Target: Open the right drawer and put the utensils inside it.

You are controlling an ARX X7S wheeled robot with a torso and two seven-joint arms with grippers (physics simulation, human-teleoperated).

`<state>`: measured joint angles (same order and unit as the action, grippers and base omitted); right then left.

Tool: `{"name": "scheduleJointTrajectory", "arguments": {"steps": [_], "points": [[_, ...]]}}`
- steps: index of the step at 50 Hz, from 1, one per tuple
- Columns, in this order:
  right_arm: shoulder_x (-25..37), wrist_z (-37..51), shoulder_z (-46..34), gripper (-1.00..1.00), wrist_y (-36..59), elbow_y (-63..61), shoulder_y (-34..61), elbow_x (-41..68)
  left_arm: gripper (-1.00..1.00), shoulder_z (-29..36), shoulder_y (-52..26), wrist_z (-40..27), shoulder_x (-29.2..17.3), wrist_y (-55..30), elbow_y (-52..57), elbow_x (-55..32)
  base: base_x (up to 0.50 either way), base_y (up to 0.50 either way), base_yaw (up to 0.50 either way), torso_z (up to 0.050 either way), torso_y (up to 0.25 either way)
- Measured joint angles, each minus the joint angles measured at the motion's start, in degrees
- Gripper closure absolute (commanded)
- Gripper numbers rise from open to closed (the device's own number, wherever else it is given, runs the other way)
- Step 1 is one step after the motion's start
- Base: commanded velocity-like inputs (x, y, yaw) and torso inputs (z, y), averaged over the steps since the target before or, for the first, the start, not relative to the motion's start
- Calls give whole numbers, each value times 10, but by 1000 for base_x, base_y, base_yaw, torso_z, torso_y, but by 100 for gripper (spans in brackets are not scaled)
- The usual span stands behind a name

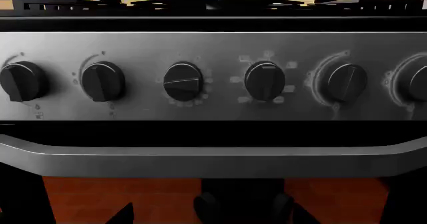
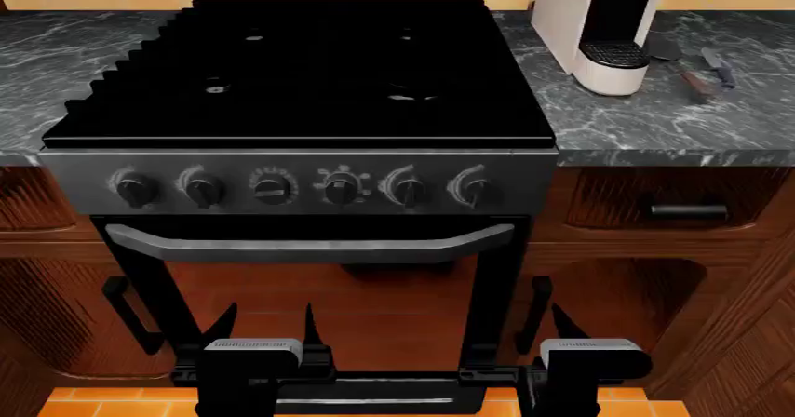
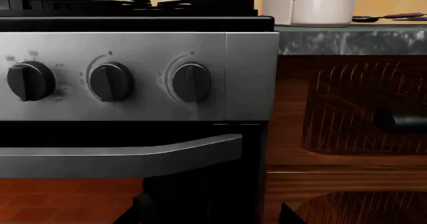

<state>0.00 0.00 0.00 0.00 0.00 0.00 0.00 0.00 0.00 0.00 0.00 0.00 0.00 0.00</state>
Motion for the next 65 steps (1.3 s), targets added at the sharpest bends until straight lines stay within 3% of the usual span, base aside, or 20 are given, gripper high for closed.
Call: {"name": "scheduleJointTrajectory", "arguments": {"steps": [15, 65], "points": [[17, 12, -21, -100, -28, -17, -8, 57, -100, 8, 2, -23, -18, 7, 17, -22, 0, -433, 0, 0, 0], [59, 62, -74, -100, -37, -5, -3, 93, -100, 35, 5, -68, -56, -18, 50, -101, 0, -500, 0, 0, 0]]}}
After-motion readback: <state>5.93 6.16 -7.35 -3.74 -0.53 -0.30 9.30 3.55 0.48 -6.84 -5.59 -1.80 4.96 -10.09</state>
